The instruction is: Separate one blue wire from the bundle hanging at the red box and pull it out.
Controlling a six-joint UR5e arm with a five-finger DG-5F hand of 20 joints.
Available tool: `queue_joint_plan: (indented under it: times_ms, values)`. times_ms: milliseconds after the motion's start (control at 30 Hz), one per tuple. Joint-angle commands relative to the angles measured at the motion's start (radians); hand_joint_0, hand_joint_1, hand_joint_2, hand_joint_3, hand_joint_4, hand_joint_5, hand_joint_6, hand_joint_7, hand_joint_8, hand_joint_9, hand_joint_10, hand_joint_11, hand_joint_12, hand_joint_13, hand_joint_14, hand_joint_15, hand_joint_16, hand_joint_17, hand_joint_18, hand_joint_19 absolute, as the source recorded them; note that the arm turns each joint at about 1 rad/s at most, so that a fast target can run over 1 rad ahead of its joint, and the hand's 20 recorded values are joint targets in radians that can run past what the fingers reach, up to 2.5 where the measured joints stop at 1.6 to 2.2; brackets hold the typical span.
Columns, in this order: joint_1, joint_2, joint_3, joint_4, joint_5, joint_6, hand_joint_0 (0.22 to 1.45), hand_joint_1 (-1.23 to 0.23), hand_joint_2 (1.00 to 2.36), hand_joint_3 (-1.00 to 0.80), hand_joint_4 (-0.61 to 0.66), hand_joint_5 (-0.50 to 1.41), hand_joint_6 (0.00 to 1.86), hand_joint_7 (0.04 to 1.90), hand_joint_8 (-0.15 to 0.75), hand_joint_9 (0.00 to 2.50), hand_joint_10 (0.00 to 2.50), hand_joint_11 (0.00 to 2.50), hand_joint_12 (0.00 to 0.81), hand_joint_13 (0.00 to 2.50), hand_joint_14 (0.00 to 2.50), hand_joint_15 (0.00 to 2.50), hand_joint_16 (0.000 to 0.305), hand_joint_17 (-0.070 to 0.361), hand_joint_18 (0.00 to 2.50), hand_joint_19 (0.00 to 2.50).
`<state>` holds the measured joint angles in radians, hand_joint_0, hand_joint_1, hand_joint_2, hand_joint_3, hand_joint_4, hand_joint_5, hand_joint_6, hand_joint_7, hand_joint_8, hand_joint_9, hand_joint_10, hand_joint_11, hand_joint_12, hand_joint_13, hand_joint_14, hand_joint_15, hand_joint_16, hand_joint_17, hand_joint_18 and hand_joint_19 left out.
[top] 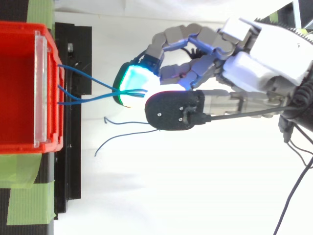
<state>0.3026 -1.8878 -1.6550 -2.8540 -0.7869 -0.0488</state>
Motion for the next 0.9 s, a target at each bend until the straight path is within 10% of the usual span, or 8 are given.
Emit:
queue_joint_plan:
  times_ms: [0,400,867]
  values:
    - [0.000,0.012,0.000,-0.010,0.002,-0.048,0.66,-0.74,1.02,-0.18,-0.13,-0.19,0.94,0.89,0.427,1.20,0.02,0.64,0.423,0.65,0.01,0.28,0.050,0.113,0.55,0.15]
    - [0.004,0.012,0.000,-0.007,0.005,-0.071,0.66,-0.75,1.02,-0.18,-0.12,-0.19,0.94,0.87,0.413,1.25,0.02,0.77,0.426,0.72,0.01,0.35,0.047,0.105,0.57,0.14]
    - [0.004,0.012,0.000,-0.010,0.005,-0.071,0.67,-0.74,1.02,-0.19,-0.11,-0.19,0.94,0.86,0.379,1.25,0.02,1.06,0.446,1.13,0.01,1.30,0.049,0.109,0.86,0.57]
